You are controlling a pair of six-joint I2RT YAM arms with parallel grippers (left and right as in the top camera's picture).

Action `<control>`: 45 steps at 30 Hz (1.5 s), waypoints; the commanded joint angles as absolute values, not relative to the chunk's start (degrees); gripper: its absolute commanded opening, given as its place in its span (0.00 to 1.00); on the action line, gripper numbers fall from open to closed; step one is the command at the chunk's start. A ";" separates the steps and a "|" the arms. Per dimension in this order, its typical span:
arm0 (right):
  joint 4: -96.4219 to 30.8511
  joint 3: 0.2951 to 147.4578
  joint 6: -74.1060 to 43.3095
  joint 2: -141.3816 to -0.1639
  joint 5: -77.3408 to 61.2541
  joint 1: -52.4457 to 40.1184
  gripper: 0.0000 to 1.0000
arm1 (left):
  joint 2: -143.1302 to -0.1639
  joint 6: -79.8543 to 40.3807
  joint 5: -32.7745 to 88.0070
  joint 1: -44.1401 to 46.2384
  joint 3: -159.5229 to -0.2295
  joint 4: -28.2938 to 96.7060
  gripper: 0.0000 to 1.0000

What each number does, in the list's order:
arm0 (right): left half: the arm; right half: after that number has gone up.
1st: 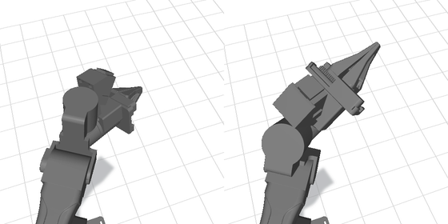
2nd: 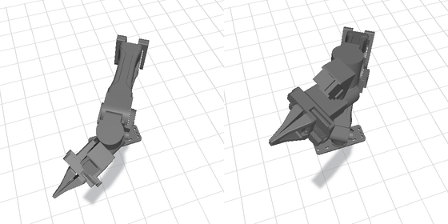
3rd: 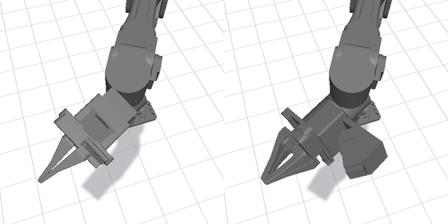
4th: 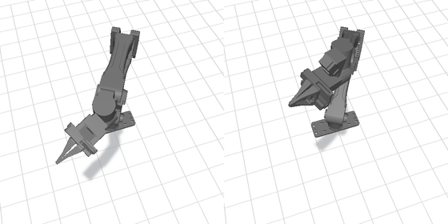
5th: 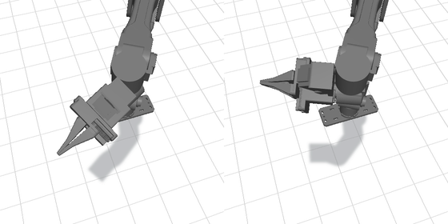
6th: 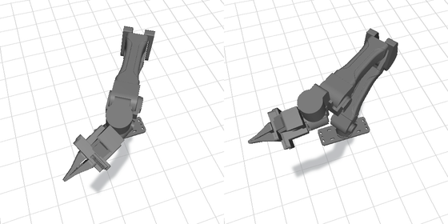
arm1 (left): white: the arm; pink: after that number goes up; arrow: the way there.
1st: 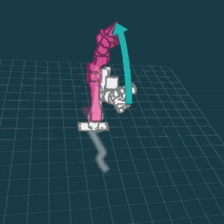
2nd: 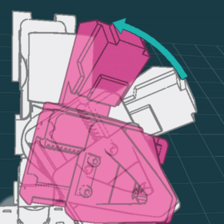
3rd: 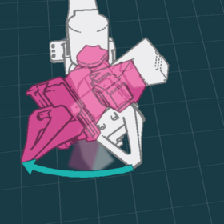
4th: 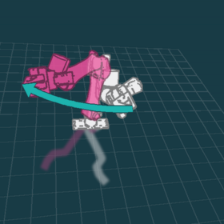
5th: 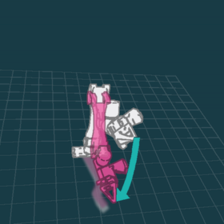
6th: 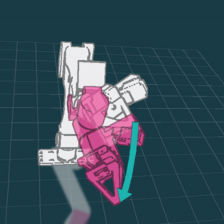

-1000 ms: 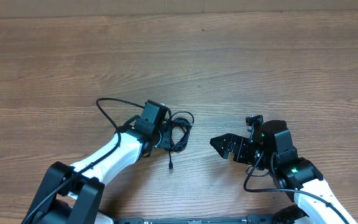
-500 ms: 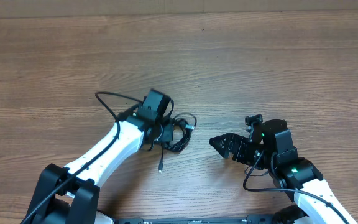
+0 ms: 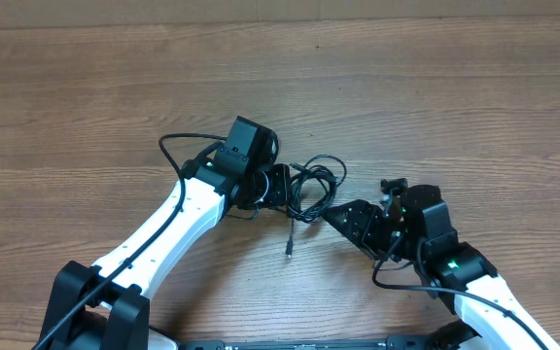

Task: Untangle cables

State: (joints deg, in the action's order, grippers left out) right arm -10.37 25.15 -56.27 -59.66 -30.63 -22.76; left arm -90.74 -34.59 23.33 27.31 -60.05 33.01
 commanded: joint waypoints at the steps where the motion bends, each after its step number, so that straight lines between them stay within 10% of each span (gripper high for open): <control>1: -7.01 25.56 -58.76 -63.24 -29.78 -23.79 0.66 | -89.45 -35.11 30.83 27.42 -61.34 32.56 0.04; 7: 4.89 25.56 -58.00 -69.60 -30.63 -23.77 0.04 | -89.47 -32.34 31.88 27.46 -61.23 34.20 0.04; 21: 25.02 25.56 -35.40 -69.56 -68.95 -23.83 0.04 | -89.58 -48.05 14.57 26.09 -61.23 27.88 0.04; 37: 11.38 25.56 -24.99 -69.56 -56.97 -23.83 0.04 | -89.60 -28.95 52.56 10.50 -61.23 23.05 0.04; 41: 12.64 25.58 -25.96 -69.56 -54.59 -23.83 0.36 | -89.60 -26.94 52.51 12.43 -61.23 23.51 0.04; 45: 12.32 25.56 -36.69 -69.56 -46.26 -23.83 0.47 | -89.60 -23.07 52.56 13.43 -61.23 23.75 0.04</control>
